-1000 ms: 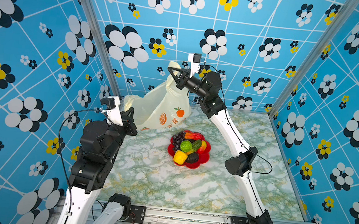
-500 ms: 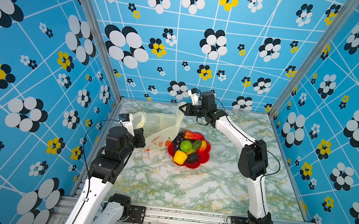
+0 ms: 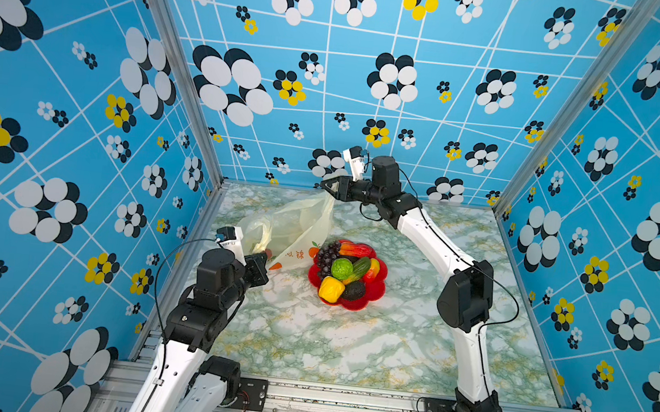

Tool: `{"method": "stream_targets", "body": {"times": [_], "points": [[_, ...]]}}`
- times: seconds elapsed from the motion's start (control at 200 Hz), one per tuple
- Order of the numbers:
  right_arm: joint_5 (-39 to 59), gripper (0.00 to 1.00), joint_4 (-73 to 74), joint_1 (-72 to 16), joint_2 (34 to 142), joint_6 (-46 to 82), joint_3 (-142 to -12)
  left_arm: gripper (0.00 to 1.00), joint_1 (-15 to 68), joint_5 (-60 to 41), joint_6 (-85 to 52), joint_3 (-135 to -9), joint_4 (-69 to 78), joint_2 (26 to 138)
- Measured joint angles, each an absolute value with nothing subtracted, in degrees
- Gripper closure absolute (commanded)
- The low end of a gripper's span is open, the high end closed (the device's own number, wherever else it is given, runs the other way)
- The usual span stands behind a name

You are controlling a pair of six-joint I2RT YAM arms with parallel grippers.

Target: Place the fruits into the plastic bag

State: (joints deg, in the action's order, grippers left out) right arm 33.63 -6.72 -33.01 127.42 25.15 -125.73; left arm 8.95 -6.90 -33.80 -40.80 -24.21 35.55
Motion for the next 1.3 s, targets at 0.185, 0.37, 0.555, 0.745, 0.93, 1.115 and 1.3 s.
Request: {"method": "stream_targets", "body": {"times": [0.185, 0.37, 0.555, 0.745, 0.93, 1.115, 1.3], "points": [[35.5, 0.04, -6.2, -34.6, 126.0, 24.8, -122.5, 1.00, 9.0, -8.2, -37.4, -38.6, -24.4, 33.9], [30.2, 0.01, -13.6, -34.2, 113.9, 20.1, -104.8, 1.00, 9.0, -9.7, -40.0, -37.8, -23.4, 34.1], [22.8, 0.01, -20.7, -33.3, 99.7, 18.0, -95.0, 1.00, 9.0, -11.0, -42.0, -36.3, -22.1, 34.9], [17.6, 0.04, -28.7, -31.8, 94.0, 18.9, -91.3, 1.00, 9.0, -11.5, -43.1, -35.7, -21.5, 34.6], [17.2, 0.17, -33.1, -25.3, 93.4, 21.9, -80.4, 1.00, 9.0, -12.5, -44.0, -35.7, -20.8, 34.2], [19.1, 0.36, -35.1, -23.3, 90.9, 24.8, -67.0, 1.00, 9.0, -13.8, -45.0, -35.7, -20.0, 34.3], [21.8, 0.47, -33.8, -23.6, 88.6, 26.2, -61.2, 1.00, 9.0, -16.4, -48.1, -33.8, -15.5, 35.3]]}}
